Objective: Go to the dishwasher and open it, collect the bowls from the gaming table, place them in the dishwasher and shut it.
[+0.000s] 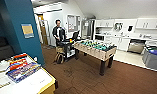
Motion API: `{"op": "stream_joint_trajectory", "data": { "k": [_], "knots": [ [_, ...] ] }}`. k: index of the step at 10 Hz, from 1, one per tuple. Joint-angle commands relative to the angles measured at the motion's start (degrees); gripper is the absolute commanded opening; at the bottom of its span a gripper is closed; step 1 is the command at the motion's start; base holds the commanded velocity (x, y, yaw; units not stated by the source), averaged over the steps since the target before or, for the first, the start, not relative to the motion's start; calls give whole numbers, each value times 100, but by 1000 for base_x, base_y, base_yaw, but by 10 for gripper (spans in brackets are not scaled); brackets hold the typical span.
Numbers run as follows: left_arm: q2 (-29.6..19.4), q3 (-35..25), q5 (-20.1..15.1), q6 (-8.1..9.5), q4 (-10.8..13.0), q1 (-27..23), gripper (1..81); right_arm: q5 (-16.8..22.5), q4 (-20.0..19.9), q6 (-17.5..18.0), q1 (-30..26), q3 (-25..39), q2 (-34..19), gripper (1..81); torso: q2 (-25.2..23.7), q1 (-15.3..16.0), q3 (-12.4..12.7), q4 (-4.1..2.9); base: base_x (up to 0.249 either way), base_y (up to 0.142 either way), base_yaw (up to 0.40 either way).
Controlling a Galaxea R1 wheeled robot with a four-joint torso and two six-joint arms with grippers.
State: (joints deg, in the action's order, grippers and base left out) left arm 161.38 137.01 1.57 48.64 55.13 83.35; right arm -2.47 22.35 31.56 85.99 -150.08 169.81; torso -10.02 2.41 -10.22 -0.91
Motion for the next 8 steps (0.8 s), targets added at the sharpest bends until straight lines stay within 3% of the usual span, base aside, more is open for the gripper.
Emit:
{"op": "stream_joint_trajectory", "data": {
  "k": [1, 8],
  "knots": [
    [-105, -43, -148, -21, 68, -279, 10, 107, 165, -45, -262, 155, 160, 10, 0, 0, 0, 0, 0, 0, -400],
    [-123, -43, -148, -21, 60, -270, 10, 107, 165, -45, -271, 129, 161, 10, 0, -2, 2, 0, 0, 0, -400]
  ]
}}
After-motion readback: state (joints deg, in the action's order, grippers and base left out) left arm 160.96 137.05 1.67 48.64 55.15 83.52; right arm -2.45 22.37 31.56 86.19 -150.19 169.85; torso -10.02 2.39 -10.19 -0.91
